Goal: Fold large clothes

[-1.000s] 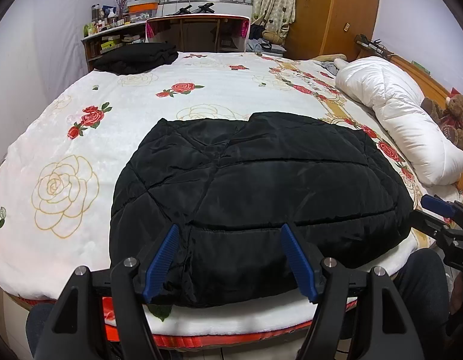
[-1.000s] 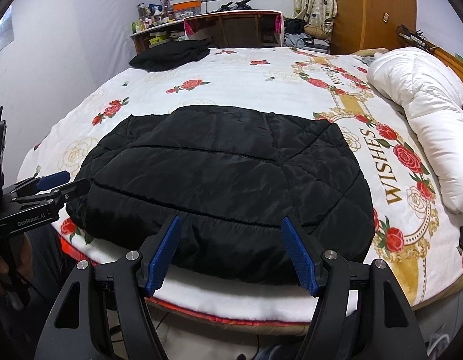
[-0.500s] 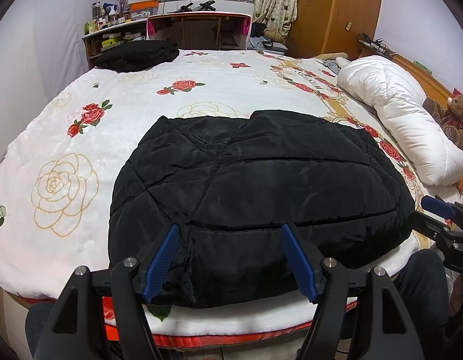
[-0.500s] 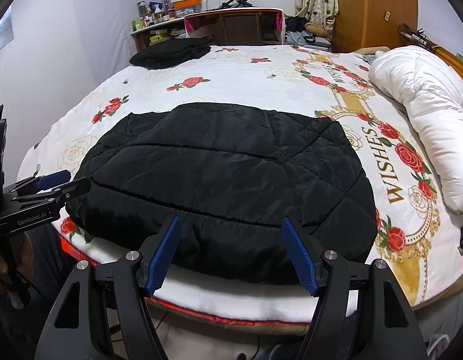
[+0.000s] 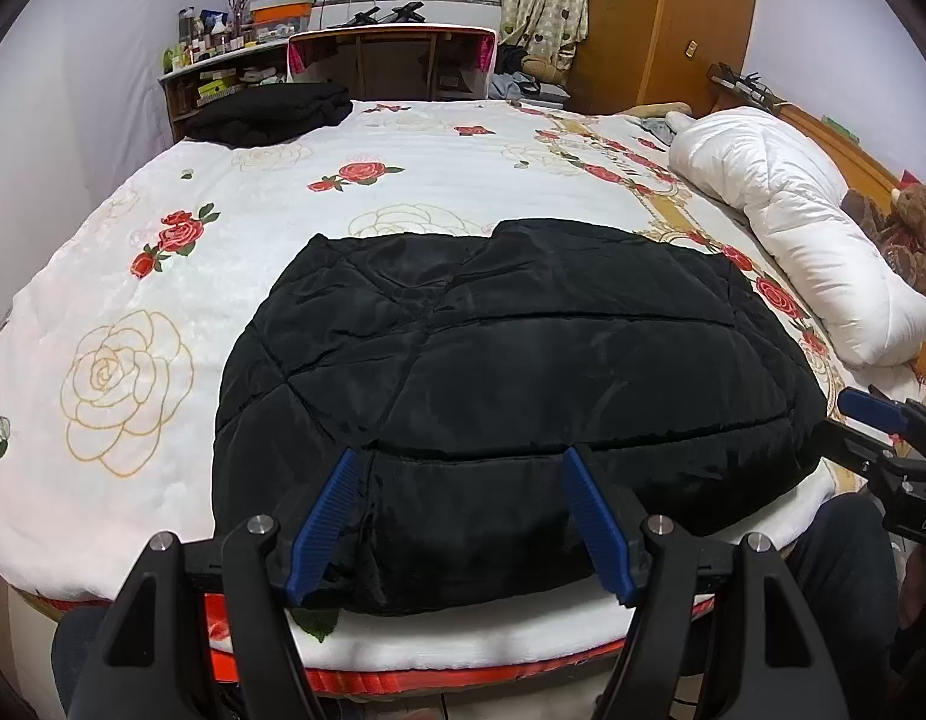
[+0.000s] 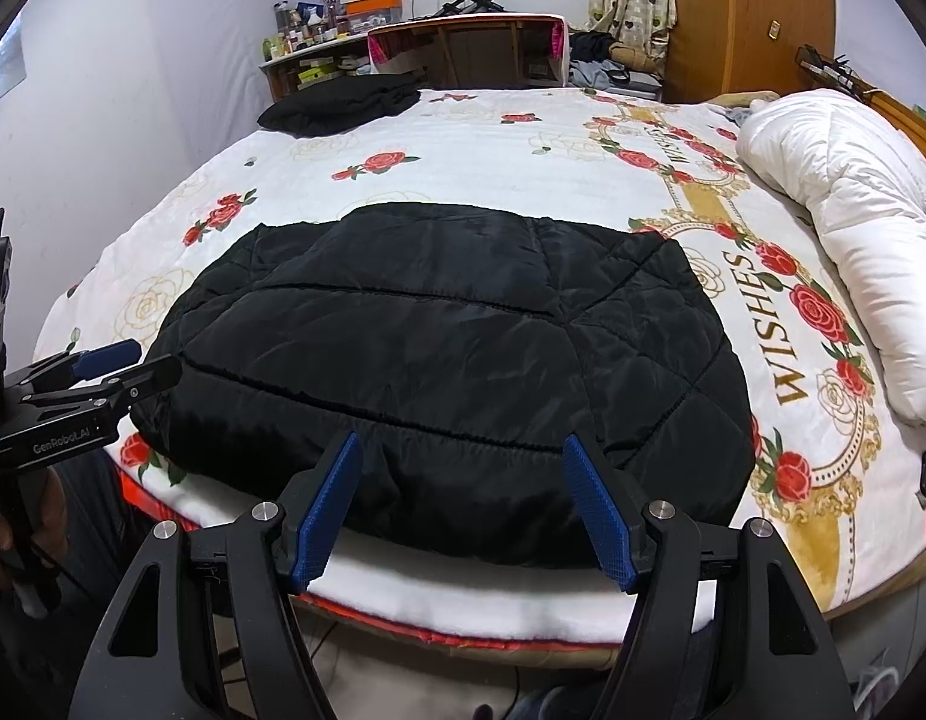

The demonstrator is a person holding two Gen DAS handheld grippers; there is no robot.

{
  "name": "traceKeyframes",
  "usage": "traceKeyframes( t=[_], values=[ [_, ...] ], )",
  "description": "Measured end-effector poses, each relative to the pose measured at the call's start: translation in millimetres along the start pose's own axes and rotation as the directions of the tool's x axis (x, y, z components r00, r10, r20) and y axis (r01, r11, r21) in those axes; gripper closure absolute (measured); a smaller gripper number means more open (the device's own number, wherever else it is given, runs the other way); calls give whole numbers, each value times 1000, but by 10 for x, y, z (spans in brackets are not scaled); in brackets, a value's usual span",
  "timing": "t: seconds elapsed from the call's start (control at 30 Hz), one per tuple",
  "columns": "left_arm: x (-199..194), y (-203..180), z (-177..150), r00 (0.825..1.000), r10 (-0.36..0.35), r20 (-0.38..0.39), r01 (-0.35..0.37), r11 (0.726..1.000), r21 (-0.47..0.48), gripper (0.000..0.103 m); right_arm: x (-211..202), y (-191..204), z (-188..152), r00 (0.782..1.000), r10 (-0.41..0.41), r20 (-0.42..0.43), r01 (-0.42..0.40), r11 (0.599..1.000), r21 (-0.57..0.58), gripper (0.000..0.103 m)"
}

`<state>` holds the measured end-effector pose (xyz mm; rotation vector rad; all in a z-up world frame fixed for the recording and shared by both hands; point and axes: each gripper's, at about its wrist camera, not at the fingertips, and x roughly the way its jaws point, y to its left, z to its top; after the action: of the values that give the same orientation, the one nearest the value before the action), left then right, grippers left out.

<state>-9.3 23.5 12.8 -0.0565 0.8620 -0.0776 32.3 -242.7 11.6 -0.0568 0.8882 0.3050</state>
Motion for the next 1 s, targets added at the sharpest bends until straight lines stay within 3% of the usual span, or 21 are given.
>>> traceKeyframes(
  t=[1.0],
  values=[
    [-13, -68, -33, 1000, -3, -7, 3, 1000, 15, 30, -5, -23, -2, 1000, 0, -8, 0, 1000, -4, 34]
  ],
)
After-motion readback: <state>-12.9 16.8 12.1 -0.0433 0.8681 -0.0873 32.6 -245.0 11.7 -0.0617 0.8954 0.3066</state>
